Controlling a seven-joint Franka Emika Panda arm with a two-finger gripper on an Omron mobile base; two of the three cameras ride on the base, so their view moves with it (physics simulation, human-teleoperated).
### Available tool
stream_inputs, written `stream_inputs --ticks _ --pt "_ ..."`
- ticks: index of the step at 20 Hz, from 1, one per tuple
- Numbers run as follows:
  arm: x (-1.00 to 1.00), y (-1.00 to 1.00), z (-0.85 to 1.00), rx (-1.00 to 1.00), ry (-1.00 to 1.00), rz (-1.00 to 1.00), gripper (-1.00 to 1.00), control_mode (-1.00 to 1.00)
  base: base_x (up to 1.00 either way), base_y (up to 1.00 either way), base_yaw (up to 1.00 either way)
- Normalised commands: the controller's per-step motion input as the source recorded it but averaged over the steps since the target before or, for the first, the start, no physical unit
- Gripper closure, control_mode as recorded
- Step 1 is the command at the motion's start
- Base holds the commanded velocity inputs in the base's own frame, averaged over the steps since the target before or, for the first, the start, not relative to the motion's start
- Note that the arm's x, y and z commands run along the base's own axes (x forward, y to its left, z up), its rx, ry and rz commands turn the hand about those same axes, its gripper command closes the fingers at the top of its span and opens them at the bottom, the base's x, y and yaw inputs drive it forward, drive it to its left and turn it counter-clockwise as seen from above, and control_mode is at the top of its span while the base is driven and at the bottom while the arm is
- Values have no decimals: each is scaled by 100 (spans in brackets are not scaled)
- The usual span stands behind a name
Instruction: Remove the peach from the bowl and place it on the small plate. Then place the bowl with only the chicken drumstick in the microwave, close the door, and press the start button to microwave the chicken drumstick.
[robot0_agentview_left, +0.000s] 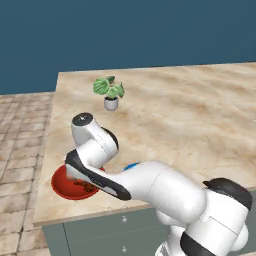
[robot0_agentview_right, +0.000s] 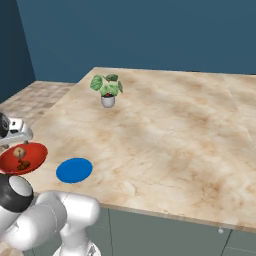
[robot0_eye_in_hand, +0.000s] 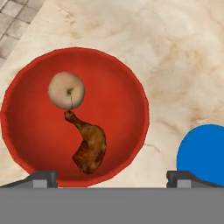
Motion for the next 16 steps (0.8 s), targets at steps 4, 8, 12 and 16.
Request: stream_inputs --ticks 4,8,12,16 --pt "33 62 -63 0 11 8 -100 -100 0 0 0" --pt "35 56 -54 0 11 7 -100 -100 0 0 0" --pt "32 4 -35 5 5 5 -100 -100 0 0 0" --pt "27 0 -21 7 1 2 -100 -100 0 0 0"
